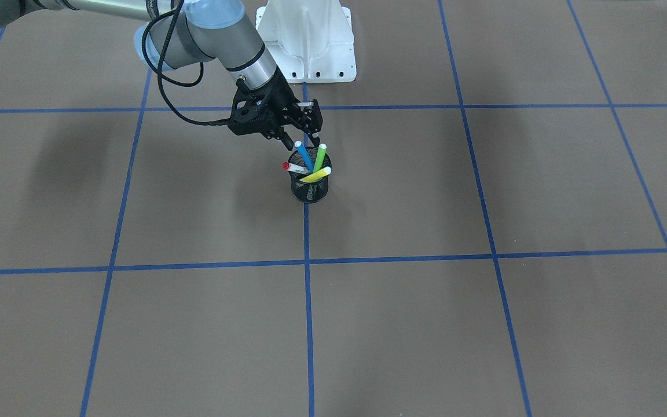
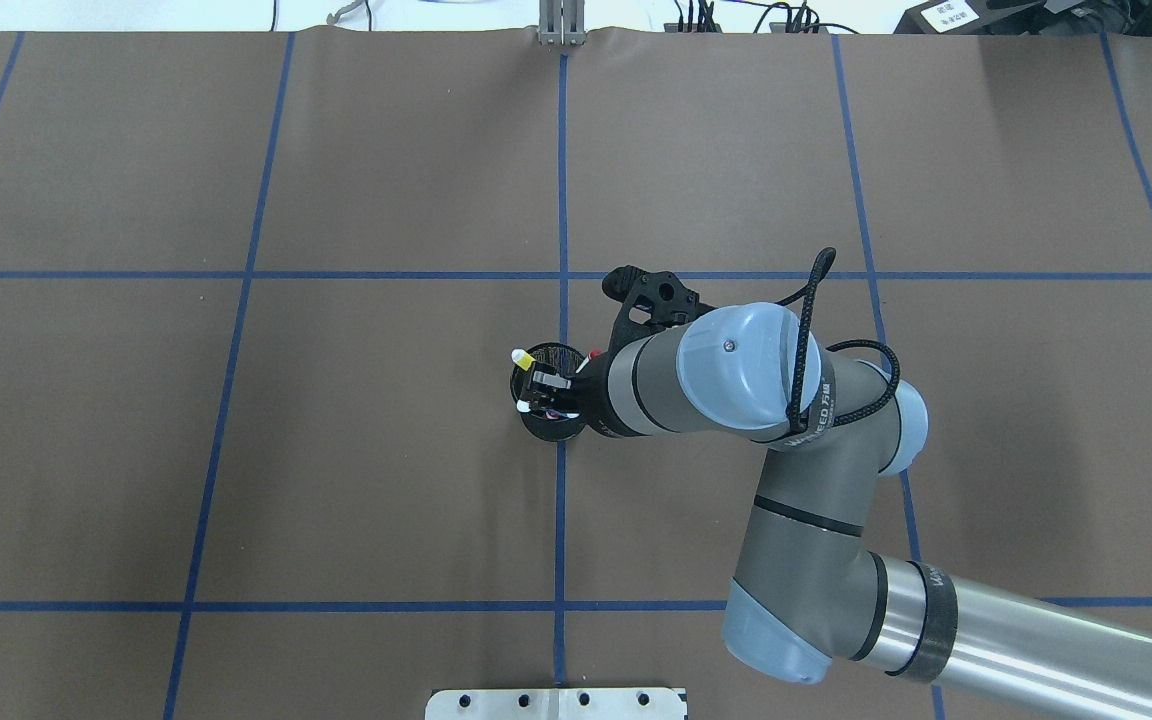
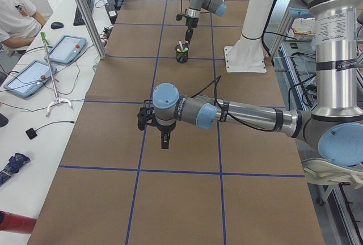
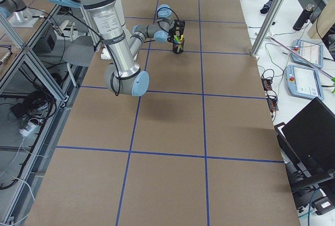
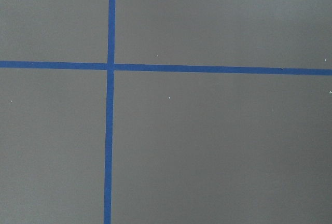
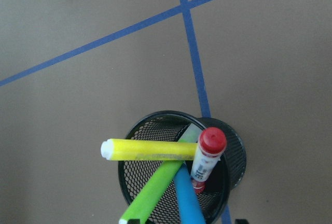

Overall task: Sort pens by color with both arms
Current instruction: 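Grasp the blue marker in the cup with the right gripper and lift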

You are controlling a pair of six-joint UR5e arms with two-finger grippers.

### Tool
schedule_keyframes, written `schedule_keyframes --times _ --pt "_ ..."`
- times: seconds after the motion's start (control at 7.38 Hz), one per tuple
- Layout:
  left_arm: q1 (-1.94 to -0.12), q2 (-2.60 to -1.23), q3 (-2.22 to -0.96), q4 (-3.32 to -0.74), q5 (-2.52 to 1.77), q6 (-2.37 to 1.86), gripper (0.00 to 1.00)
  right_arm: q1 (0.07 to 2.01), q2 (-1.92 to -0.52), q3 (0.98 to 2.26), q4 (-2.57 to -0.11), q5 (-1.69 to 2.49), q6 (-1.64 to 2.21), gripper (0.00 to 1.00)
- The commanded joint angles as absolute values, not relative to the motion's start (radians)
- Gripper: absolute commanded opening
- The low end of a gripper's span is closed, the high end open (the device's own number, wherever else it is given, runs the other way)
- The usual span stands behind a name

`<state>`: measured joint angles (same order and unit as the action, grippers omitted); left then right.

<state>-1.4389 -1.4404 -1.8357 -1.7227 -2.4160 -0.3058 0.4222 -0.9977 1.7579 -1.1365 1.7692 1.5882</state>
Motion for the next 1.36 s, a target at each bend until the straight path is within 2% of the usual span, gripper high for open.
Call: schedule_keyframes --times 0.0,0.27,0.54,0.81,1.22 --pt "-1.439 -1.440 -1.839 -1.723 -2.416 -0.305 1.00 0.423 -1.000 1.761 -1.135 1.772 1.588 0.49" --pt "-1.439 -1.439 -1.839 -1.721 -2.416 -0.305 1.00 0.426 -1.005 1.764 -1.135 1.773 1.588 0.02" --pt "-1.439 -1.439 -1.838 -1.723 -2.416 -0.307 1.00 0.431 -1.009 1.779 -1.141 1.773 1.586 0.00" --pt "-1.439 -1.440 -1.839 -1.724 -2.418 -0.307 1.00 0.478 -1.035 1.868 -1.201 1.808 1.575 0.00" --pt "-1.439 -1.443 -1.842 -1.724 -2.418 -0.307 1.00 0.696 -1.051 2.012 -1.350 2.081 1.572 0.00"
